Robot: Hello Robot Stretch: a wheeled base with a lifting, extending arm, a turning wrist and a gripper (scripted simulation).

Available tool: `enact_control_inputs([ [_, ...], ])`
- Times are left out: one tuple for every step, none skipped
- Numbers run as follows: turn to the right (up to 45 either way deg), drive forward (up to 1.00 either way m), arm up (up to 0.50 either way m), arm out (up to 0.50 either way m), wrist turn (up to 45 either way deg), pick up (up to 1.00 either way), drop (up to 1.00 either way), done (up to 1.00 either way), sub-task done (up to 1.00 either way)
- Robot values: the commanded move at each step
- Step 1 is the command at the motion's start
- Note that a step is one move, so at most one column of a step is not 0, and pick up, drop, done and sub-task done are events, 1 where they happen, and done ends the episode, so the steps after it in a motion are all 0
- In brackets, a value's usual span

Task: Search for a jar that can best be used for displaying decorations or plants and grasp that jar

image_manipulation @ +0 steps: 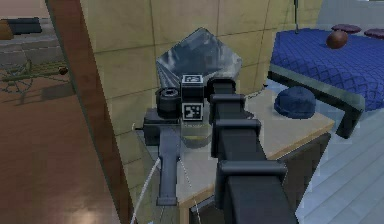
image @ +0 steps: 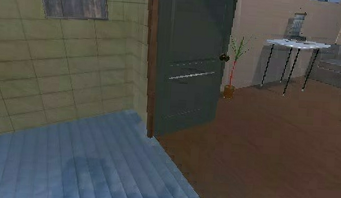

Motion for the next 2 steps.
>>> enact_control_inputs([
  [0.0,0.00,0.00,0.00,45.0,0.00,0.00,0.00,0.00],
  [0.0,0.00,0.00,0.00,45.0,0.00,0.00,0.00,0.00],
])
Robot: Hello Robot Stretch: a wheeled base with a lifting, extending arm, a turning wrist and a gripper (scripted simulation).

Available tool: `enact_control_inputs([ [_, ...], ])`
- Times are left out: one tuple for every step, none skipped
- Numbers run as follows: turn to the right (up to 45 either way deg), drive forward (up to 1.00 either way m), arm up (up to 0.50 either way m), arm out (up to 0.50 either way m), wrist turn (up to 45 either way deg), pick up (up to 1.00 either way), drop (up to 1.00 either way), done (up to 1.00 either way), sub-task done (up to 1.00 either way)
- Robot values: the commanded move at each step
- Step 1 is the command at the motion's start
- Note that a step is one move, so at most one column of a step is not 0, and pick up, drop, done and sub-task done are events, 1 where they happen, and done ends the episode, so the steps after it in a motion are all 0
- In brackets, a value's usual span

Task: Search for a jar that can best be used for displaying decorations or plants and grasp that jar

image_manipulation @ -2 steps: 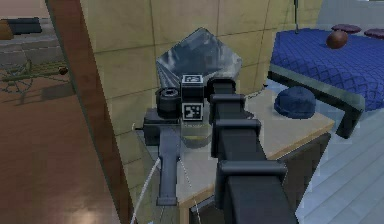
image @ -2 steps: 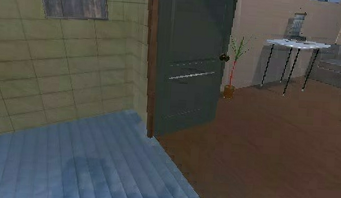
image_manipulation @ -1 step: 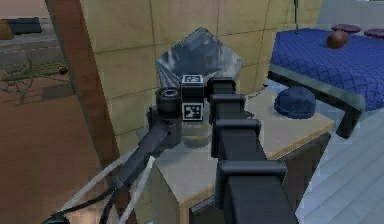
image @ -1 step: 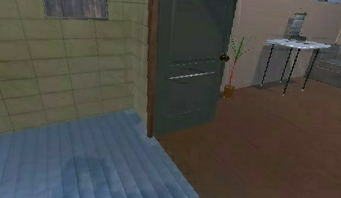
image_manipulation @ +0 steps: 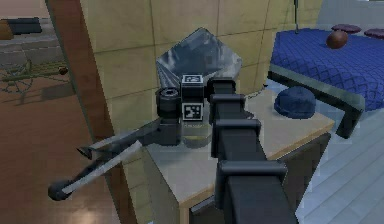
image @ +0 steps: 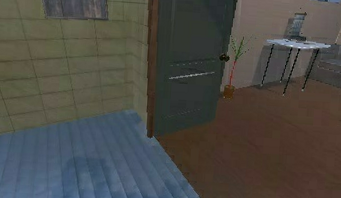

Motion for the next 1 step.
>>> enact_control_inputs([
  [0.0,0.00,0.00,0.00,45.0,0.00,0.00,0.00,0.00],
])
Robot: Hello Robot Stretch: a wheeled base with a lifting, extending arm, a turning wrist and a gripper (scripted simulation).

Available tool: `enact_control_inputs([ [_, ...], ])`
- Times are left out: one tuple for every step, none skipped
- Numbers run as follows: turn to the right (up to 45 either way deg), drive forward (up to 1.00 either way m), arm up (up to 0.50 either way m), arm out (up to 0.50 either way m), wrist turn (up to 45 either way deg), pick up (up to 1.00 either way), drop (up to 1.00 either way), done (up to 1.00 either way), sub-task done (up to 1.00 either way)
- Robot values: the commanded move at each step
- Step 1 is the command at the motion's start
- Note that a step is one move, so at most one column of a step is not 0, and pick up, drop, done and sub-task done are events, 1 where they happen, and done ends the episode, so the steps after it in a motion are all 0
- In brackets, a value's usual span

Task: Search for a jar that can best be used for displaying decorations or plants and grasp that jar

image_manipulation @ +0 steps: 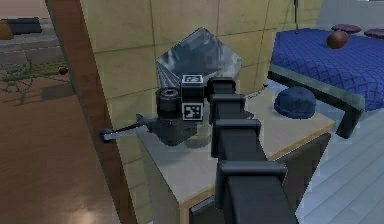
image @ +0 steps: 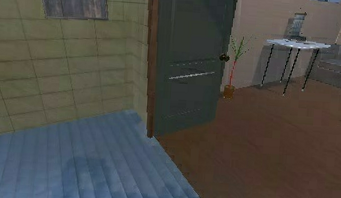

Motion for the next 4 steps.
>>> enact_control_inputs([
  [0.0,0.00,0.00,0.00,45.0,0.00,0.00,0.00,0.00],
  [0.0,0.00,0.00,0.00,6.0,0.00,0.00,0.00,0.00],
  [0.0,0.00,0.00,0.00,0.0,1.00,0.00,0.00,0.00],
  [0.0,0.00,0.00,0.00,0.0,0.00,0.00,1.00,0.00],
])
